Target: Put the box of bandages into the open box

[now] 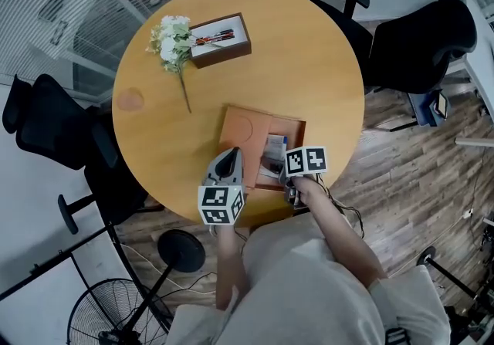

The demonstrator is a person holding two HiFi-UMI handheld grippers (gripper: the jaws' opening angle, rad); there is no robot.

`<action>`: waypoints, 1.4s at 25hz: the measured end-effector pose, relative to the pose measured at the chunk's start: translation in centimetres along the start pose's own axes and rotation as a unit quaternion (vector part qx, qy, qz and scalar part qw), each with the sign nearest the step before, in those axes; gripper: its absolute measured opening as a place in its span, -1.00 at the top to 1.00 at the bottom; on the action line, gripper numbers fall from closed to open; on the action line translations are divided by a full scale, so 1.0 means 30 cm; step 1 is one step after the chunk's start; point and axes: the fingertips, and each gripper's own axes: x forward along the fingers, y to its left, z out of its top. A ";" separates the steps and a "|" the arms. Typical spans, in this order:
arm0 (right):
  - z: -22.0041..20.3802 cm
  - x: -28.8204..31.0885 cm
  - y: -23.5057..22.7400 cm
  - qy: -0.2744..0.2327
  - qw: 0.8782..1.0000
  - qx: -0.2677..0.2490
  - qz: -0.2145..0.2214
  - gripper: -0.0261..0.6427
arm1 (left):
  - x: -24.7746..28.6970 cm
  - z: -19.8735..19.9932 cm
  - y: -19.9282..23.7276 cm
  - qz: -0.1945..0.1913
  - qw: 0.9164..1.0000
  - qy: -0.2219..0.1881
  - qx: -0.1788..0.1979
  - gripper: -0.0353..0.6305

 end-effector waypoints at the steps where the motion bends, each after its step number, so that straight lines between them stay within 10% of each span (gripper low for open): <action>1: -0.001 -0.006 0.001 -0.003 1.000 -0.002 -0.001 0.14 | -0.003 0.003 -0.007 -0.002 1.000 -0.001 0.002 0.86; 21: -0.078 -0.209 -0.016 -0.104 0.987 -0.113 -0.048 0.14 | -0.112 -0.061 -0.123 -0.024 0.998 0.018 0.047 0.86; 35: -0.157 -0.337 -0.015 -0.196 0.945 -0.238 -0.105 0.20 | -0.233 -0.100 -0.219 -0.050 0.996 0.008 0.072 0.86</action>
